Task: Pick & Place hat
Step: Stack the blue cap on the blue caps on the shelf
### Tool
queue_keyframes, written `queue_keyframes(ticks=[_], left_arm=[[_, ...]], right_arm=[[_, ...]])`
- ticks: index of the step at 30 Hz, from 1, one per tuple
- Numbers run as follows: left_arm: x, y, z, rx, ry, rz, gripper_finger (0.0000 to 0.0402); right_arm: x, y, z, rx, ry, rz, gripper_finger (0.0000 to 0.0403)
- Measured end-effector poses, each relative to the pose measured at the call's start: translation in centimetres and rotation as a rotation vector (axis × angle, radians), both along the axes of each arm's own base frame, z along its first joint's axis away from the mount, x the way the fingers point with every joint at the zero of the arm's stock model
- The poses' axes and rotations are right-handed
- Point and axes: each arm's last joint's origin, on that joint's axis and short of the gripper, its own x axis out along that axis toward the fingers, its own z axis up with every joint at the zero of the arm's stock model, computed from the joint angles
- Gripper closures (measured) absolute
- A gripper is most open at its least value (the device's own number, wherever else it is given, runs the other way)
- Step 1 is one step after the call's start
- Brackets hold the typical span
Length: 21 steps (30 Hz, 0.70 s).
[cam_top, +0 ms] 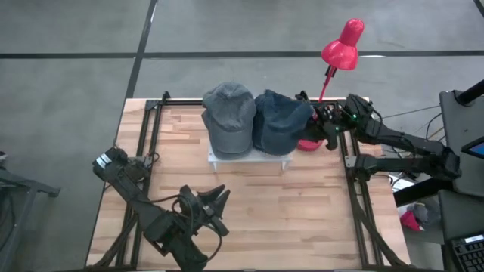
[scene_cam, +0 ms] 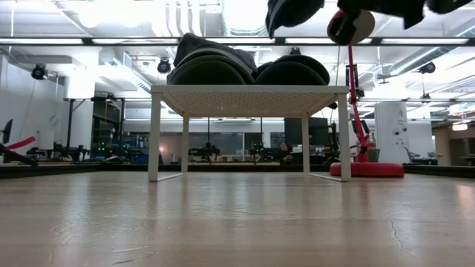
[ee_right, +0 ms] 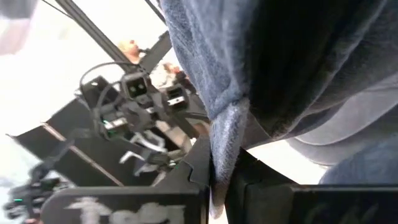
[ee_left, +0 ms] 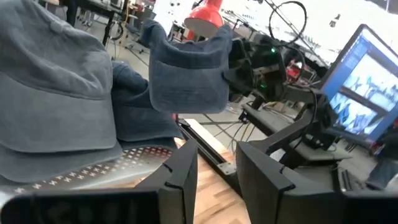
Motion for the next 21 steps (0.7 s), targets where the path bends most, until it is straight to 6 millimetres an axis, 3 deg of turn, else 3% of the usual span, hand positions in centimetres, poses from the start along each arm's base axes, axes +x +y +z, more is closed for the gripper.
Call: queue_keyframes(ticks=[12, 21], left_arm=[[-1.1, 0.8, -0.7, 0.077, 0.084, -0.003, 0.0298], [-1.5, 1.0, -0.9, 0.089, 0.108, -0.005, 0.0298]], right_arm=[[1.7, -5.2, -1.6, 0.16, 0.027, 0.061, 0.0392], [2.2, -6.4, -2.8, 0.196, 0.064, 0.057, 0.0392]])
